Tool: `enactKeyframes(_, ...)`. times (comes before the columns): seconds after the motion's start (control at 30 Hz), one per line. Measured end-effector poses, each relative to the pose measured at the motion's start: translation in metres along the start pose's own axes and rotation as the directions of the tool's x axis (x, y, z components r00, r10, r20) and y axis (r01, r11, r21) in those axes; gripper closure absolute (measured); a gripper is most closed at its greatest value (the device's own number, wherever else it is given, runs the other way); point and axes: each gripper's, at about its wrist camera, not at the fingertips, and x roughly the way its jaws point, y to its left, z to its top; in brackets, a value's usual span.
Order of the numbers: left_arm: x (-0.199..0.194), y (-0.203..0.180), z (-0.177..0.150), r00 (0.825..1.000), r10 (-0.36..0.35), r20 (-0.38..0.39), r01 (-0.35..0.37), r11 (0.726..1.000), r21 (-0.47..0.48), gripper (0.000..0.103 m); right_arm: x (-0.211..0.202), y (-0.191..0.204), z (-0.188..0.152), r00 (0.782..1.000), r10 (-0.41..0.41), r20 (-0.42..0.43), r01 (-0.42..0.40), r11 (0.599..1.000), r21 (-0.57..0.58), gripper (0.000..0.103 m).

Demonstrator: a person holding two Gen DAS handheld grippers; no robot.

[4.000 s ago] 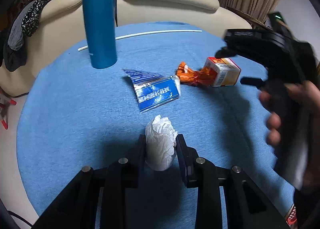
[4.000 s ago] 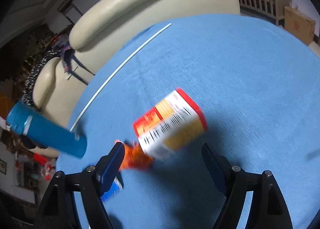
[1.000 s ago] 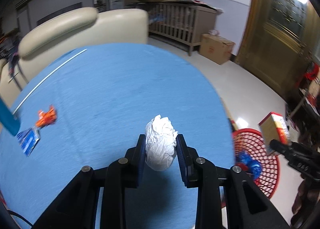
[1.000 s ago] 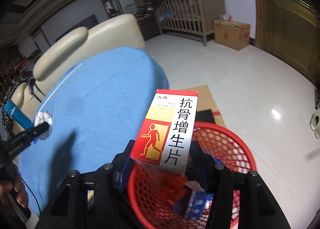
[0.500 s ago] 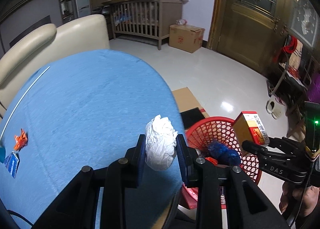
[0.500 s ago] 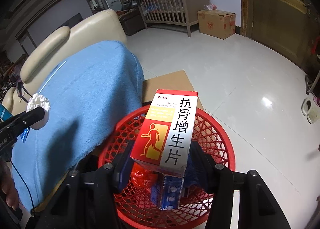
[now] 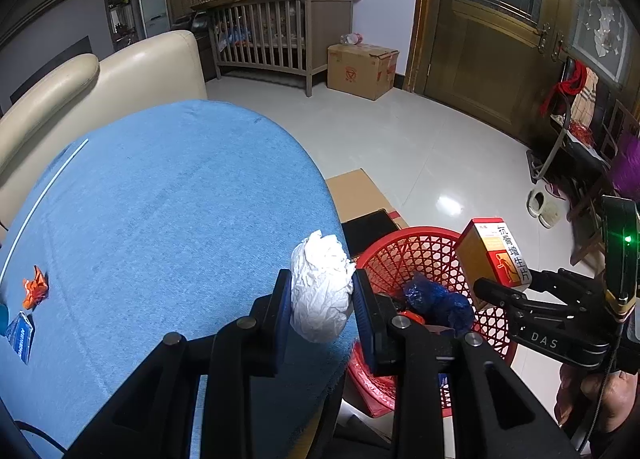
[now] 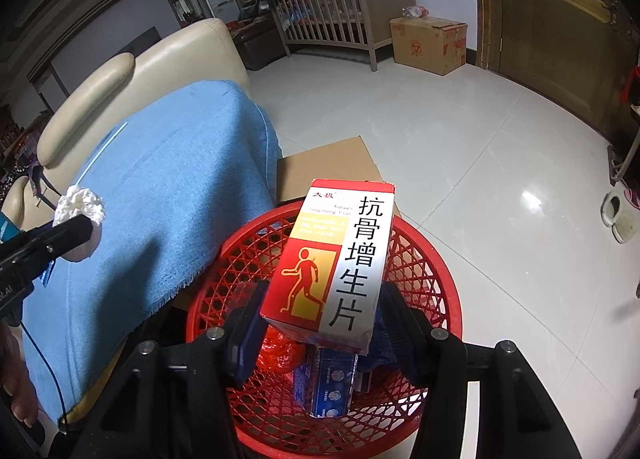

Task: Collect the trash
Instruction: 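Open the right tool to drop the box while the left tool releases the tissue into the basket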

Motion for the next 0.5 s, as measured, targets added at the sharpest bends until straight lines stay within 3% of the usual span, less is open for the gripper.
enactKeyframes(0.17, 0.003, -0.005, 0.000, 1.000, -0.007, -0.007, 0.007, 1.000, 0.009, 0.072, 0.014, 0.000, -0.004, 0.998, 0.000, -0.063, 0.000, 1.000, -0.006, 0.041)
enactKeyframes(0.23, 0.005, -0.008, 0.001, 1.000, -0.013, -0.012, 0.013, 1.000, 0.013, 0.072, 0.019, 0.000, -0.007, 0.996, 0.000, -0.086, -0.001, 1.000, -0.009, 0.032)
enactKeyframes(0.5, 0.014, -0.025, 0.005, 0.998, -0.055, -0.038, 0.057, 0.997, 0.054, 0.072, -0.007, -0.026, 0.002, 1.000, -0.008, 0.018, 0.006, 0.996, 0.089, 0.032)
